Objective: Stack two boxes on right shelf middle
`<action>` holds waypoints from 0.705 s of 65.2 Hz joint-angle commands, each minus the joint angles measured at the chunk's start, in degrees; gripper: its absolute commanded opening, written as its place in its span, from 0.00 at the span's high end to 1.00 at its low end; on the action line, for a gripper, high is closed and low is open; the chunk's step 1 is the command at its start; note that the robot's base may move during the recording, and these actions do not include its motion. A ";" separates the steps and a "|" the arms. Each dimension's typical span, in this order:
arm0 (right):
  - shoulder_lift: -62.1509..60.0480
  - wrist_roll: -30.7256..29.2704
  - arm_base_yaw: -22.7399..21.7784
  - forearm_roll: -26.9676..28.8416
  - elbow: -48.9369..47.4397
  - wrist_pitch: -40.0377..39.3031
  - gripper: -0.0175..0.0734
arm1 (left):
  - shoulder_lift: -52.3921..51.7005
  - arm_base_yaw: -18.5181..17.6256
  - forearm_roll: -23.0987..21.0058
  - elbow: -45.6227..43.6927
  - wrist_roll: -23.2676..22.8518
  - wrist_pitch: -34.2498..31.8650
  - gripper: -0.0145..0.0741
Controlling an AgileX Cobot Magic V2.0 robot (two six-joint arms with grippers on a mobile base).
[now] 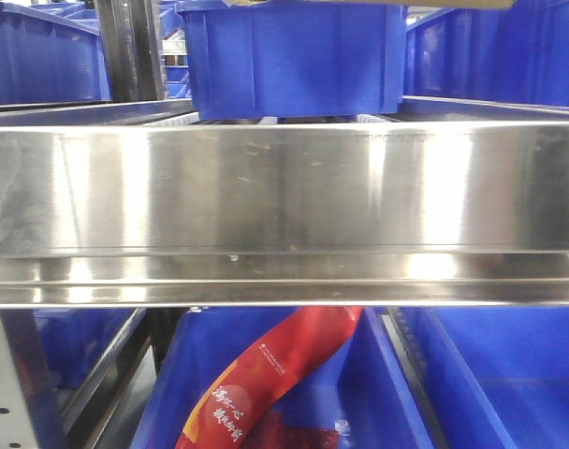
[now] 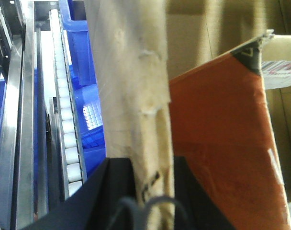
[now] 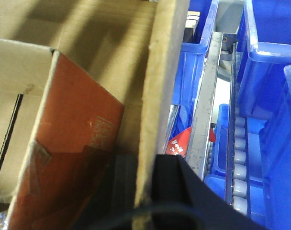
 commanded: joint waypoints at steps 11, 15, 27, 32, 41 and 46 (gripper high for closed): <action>-0.28 -0.57 -0.45 0.45 0.68 5.80 0.98 | 0.35 0.30 -0.08 -0.74 0.68 7.77 0.96; -0.28 -0.57 -0.45 0.45 2.35 5.98 0.98 | 1.49 0.30 0.22 -0.36 0.96 8.47 0.96; 1.40 -0.57 -0.45 0.88 5.88 5.85 0.98 | 5.27 0.30 0.22 0.33 1.87 8.47 0.96; 2.77 -0.57 -0.45 1.79 6.27 6.26 0.98 | 6.57 0.30 0.22 0.33 1.84 8.47 0.96; 5.94 -0.57 -0.45 3.09 6.27 7.23 0.93 | 8.24 0.30 0.22 0.33 2.48 8.47 0.96; 7.10 -0.57 -0.45 3.14 6.27 7.53 0.84 | 8.95 0.30 0.22 0.33 3.10 8.47 0.96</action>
